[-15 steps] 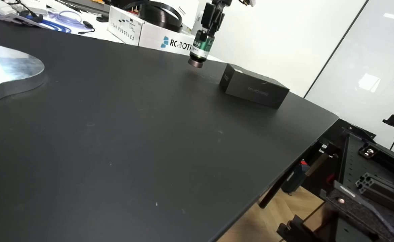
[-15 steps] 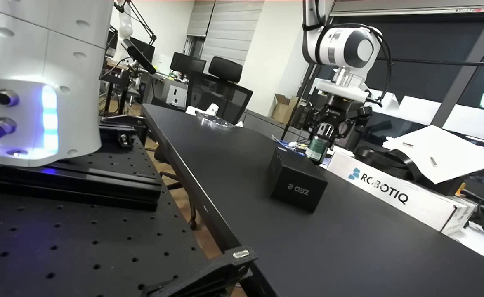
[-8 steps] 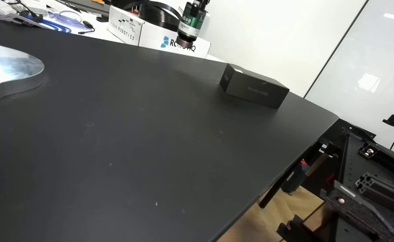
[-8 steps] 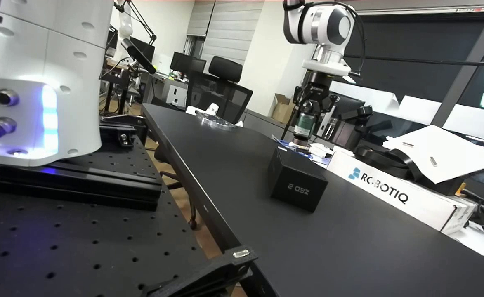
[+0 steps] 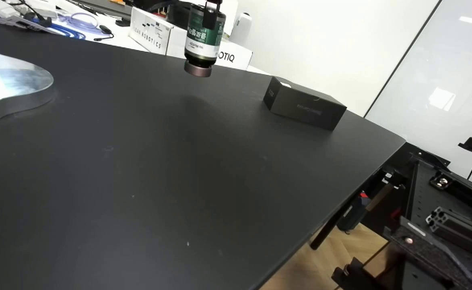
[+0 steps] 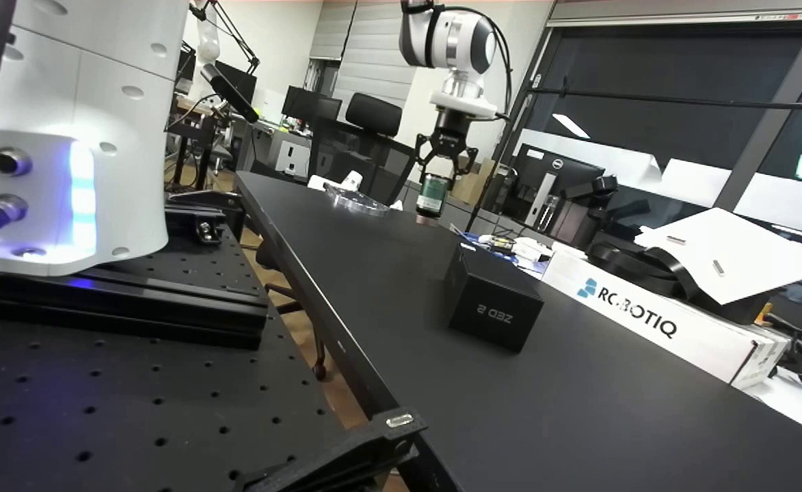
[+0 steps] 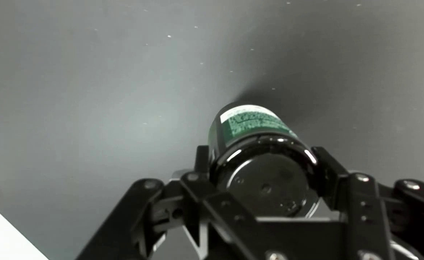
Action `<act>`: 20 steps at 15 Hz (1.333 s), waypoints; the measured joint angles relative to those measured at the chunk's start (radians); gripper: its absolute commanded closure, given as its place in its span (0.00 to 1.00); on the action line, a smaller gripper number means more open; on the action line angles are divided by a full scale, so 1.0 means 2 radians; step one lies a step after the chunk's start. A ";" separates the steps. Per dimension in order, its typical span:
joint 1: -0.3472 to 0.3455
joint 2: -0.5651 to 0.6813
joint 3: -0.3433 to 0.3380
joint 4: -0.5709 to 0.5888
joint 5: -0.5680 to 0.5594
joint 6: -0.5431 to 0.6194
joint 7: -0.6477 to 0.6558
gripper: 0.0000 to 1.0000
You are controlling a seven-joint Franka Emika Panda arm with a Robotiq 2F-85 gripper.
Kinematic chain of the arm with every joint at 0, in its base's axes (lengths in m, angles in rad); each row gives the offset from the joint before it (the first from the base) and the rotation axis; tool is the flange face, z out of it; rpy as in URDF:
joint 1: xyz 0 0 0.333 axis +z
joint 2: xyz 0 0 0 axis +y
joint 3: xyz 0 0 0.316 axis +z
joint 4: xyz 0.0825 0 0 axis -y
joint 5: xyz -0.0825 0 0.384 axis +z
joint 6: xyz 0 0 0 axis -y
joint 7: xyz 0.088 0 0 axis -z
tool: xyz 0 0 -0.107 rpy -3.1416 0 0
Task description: Move the bottle on the right to the left side of the table
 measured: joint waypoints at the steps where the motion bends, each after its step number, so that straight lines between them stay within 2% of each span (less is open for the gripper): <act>1: 0.007 0.001 0.009 -0.003 0.001 -0.006 0.000 0.55; 8: 0.040 0.011 0.056 -0.015 0.002 -0.025 -0.002 0.55; 15: 0.046 0.026 0.070 -0.035 0.001 0.009 -0.032 0.55; 16: 0.046 0.025 0.071 -0.038 0.001 0.014 -0.035 0.08; 20: 0.046 0.023 0.073 -0.045 0.002 0.024 -0.036 0.00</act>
